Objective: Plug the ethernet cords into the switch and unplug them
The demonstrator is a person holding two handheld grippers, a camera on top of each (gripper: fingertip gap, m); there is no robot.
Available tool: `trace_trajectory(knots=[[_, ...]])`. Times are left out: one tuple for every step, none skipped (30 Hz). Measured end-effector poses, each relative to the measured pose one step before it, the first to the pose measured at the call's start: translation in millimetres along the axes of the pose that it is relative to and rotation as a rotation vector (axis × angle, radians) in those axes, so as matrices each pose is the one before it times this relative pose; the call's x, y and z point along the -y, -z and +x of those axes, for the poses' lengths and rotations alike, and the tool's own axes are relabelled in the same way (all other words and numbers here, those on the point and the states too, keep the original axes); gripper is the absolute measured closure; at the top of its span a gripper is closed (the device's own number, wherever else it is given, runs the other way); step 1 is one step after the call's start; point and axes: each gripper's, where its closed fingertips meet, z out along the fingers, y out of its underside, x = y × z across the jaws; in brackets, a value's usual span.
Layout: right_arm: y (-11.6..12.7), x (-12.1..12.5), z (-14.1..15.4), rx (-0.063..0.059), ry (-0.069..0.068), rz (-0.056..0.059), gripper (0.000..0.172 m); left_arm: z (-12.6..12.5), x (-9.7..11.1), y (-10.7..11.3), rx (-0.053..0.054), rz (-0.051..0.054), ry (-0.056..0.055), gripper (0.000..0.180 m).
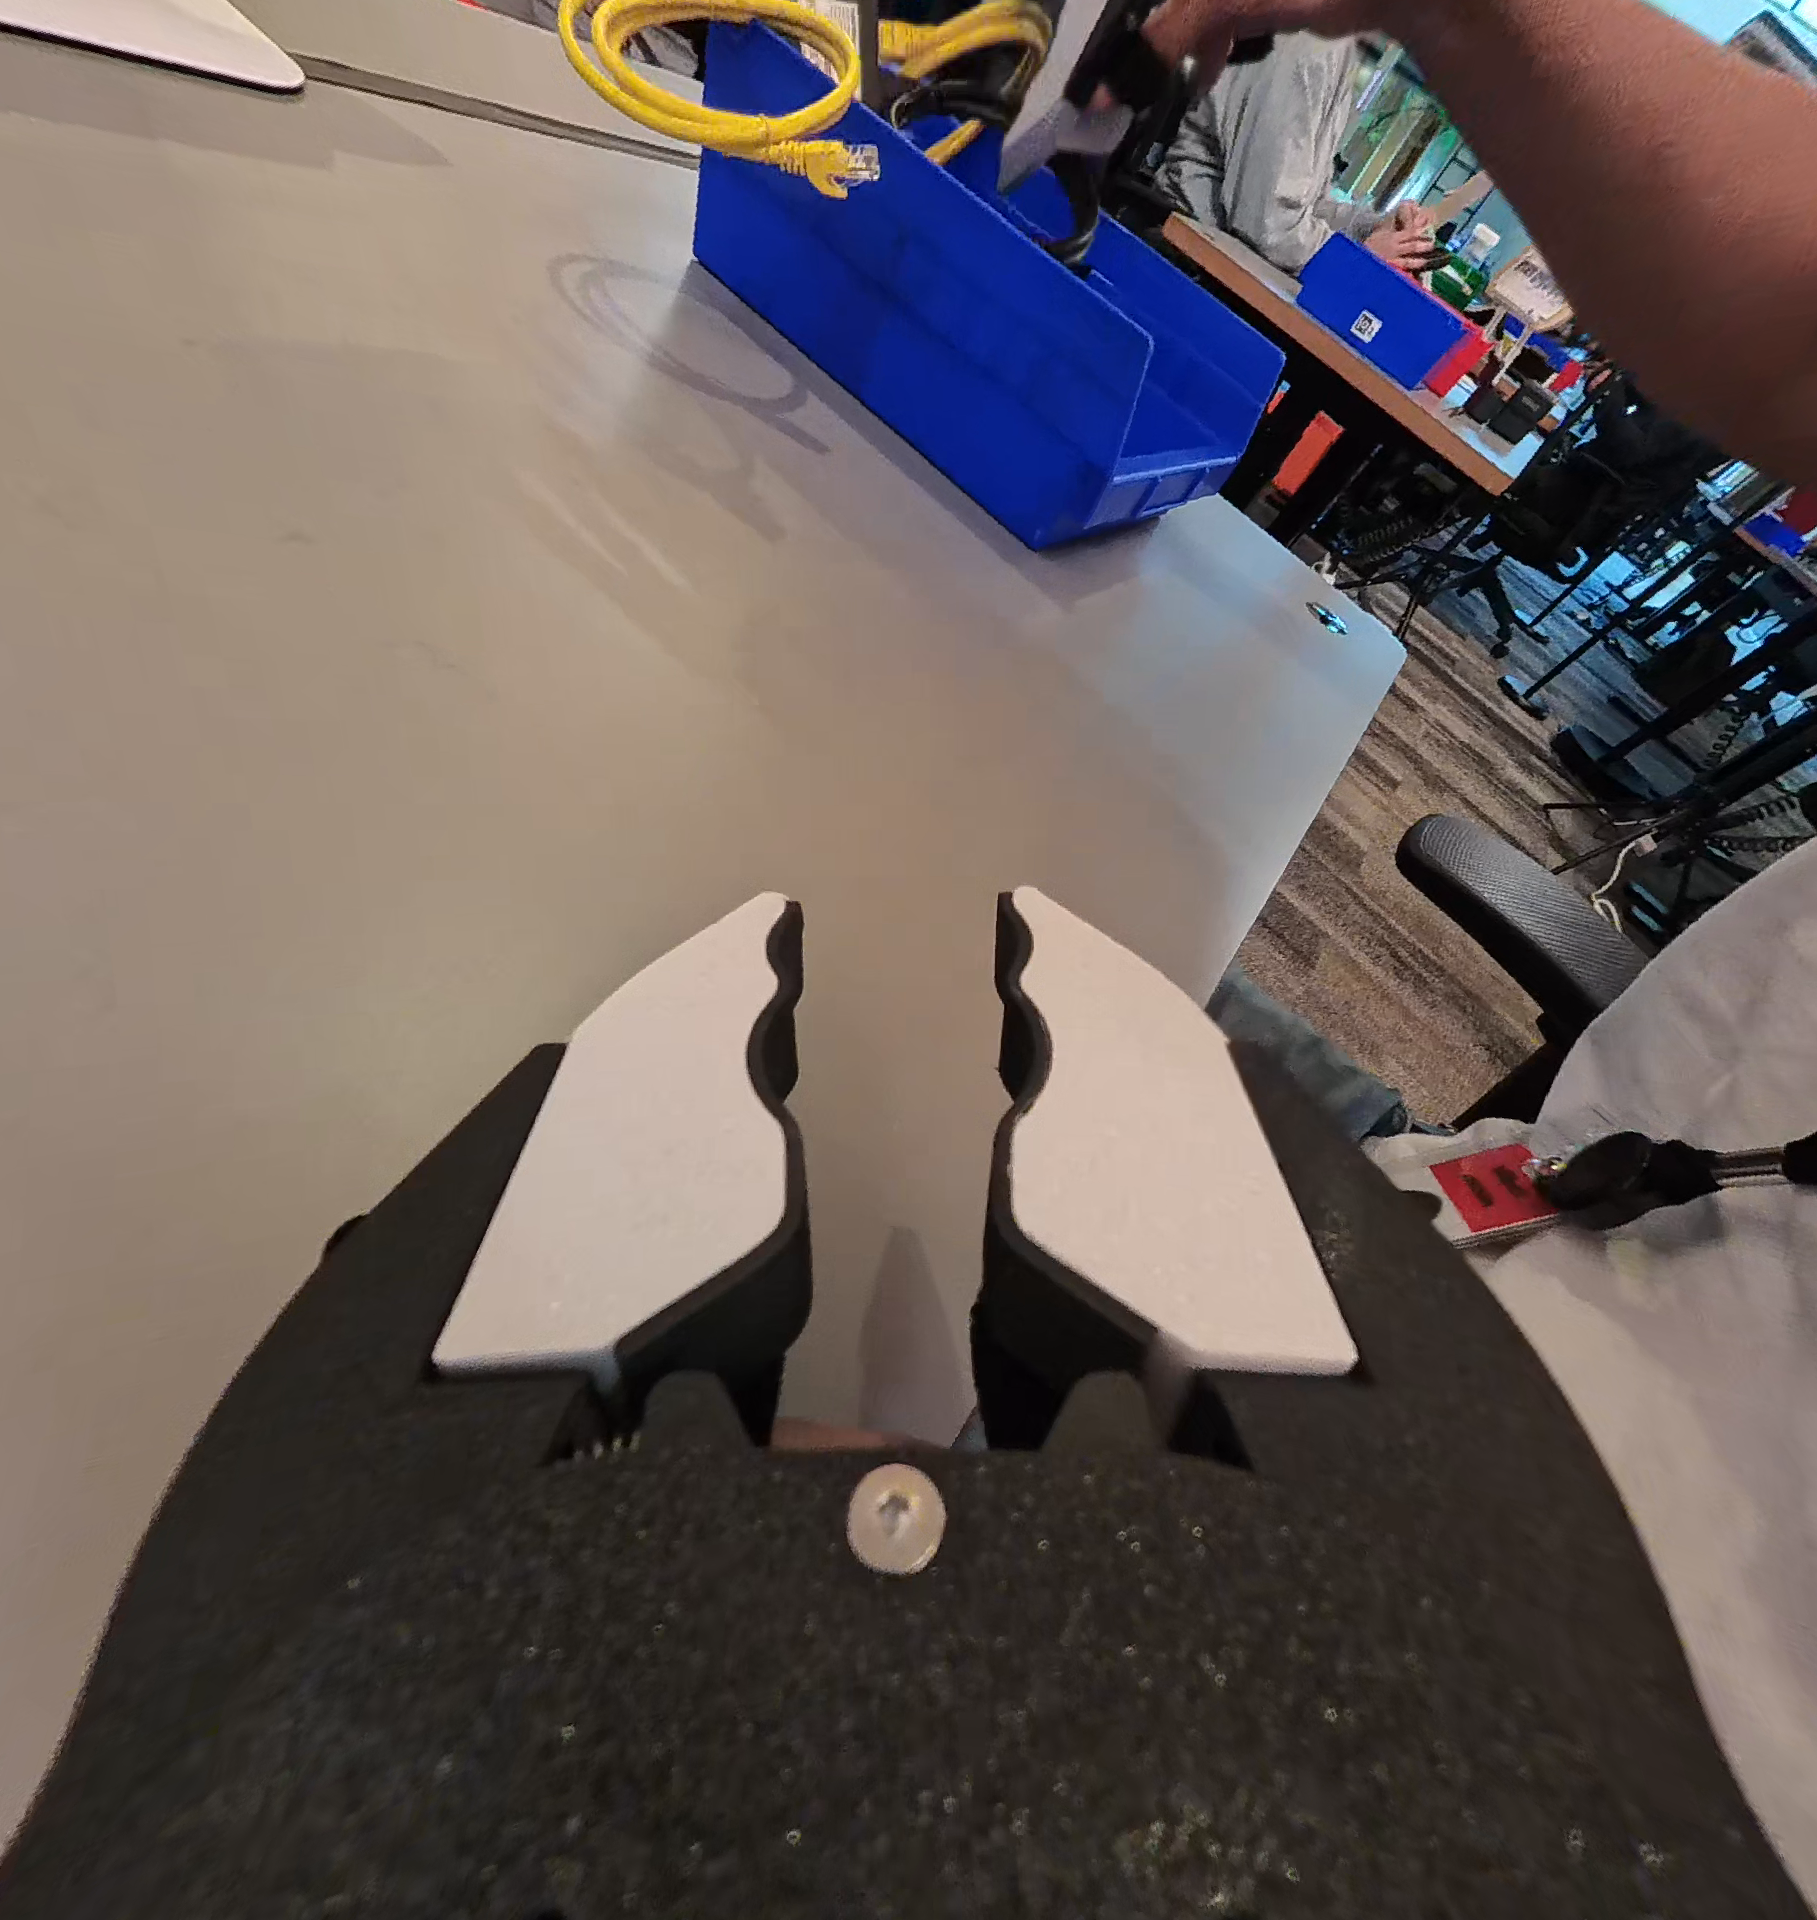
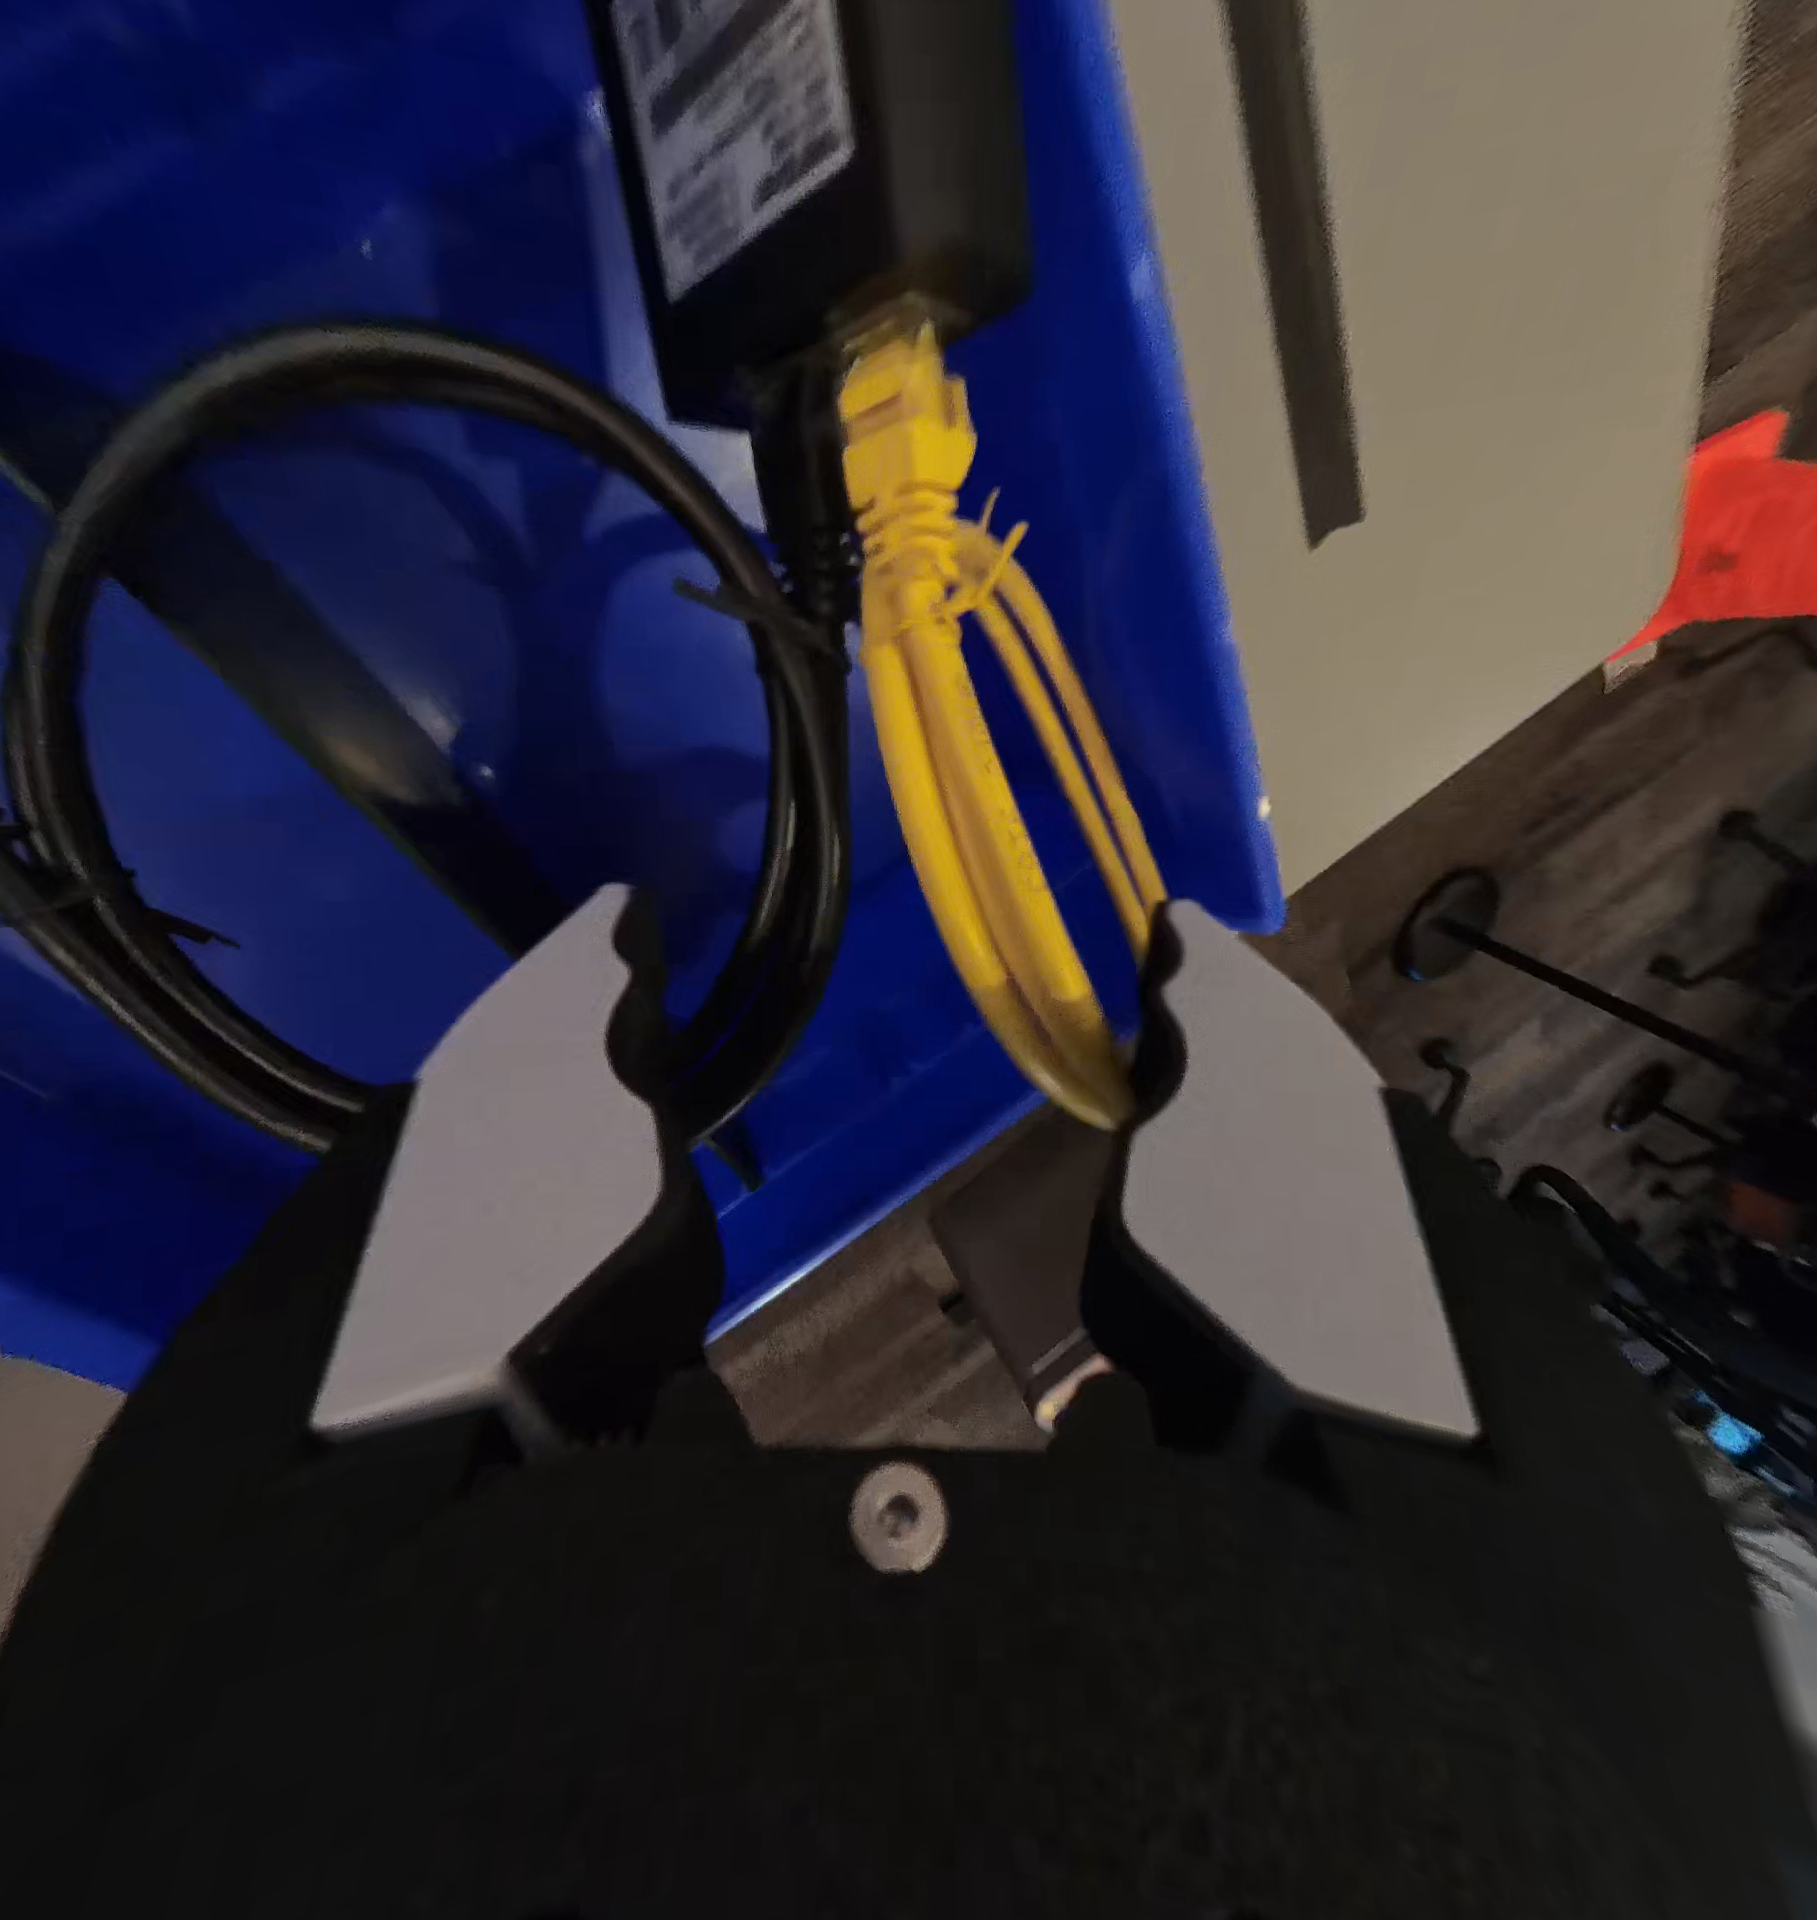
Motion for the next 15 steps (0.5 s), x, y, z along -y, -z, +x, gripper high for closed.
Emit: trace_trajectory(knots=[[-5.78,-4.61,-0.50,-0.0136,0.0356,-0.0441,0.102,0.19,-0.08,-0.07,0.0032,-0.0010,-0.0021,0.145],[-2.29,-3.12,0.34,-0.0213,0.0424,-0.0376,0.124,0.31,0.05,0.01,0.0018,-0.0002,-0.0006,0.145],[2.59,-2.47,3.44,-0.0296,0.0401,-0.0291,0.156,0.42,0.26,0.07,0.0015,0.0004,-0.0017,0.145],[6.06,-1.32,0.94,0.0106,0.0272,-0.0167,0.158,-0.08,0.04,0.20,0.0032,0.0002,-0.0030,0.145],[8.97,-1.71,-2.90,0.0641,-0.0040,-0.0163,0.158,-0.64,-0.31,0.05,0.0058,-0.0014,-0.0031,0.145],[11.51,-1.98,-2.43,0.0685,-0.0044,-0.0114,0.159,-0.72,-0.72,-0.15,0.0048,-0.0027,-0.0024,0.145],[12.45,-3.43,-0.98,0.0492,0.0241,-0.0140,0.159,-0.48,-0.90,-0.16,0.0017,-0.0034,-0.0007,0.145],[12.88,-4.56,0.31,0.0408,0.0291,-0.0106,0.160,-0.19,-0.65,-0.15,0.0000,-0.0033,0.0001,0.145],[12.46,-7.08,-0.31,0.0606,-0.0005,-0.0227,0.159,-0.27,-0.20,0.02,0.0007,-0.0013,-0.0009,0.145],[11.46,-8.65,-2.95,0.0881,-0.0200,-0.0292,0.160,-0.16,0.09,0.22,0.0008,0.0010,-0.0019,0.145],[9.88,-9.97,-8.41,0.1265,-0.0294,-0.0331,0.160,-0.08,0.25,0.37,0.0008,0.0017,0.0000,0.146],[8.38,-9.39,-11.41,0.1493,-0.0350,-0.0252,0.160,0.11,0.24,0.26,-0.0019,0.0018,0.0028,0.145],[6.98,-5.41,-7.09,0.1250,-0.0323,-0.0011,0.160,0.48,0.24,0.25,-0.0035,0.0011,0.0037,0.145],[5.71,-1.33,-3.66,0.1094,-0.0375,0.0213,0.160,0.46,0.05,0.31,-0.0029,0.0003,0.0018,0.145],[4.08,0.34,-3.48,0.1155,-0.0488,0.0206,0.160,-0.01,0.12,0.20,0.0011,0.0005,-0.0005,0.145]])
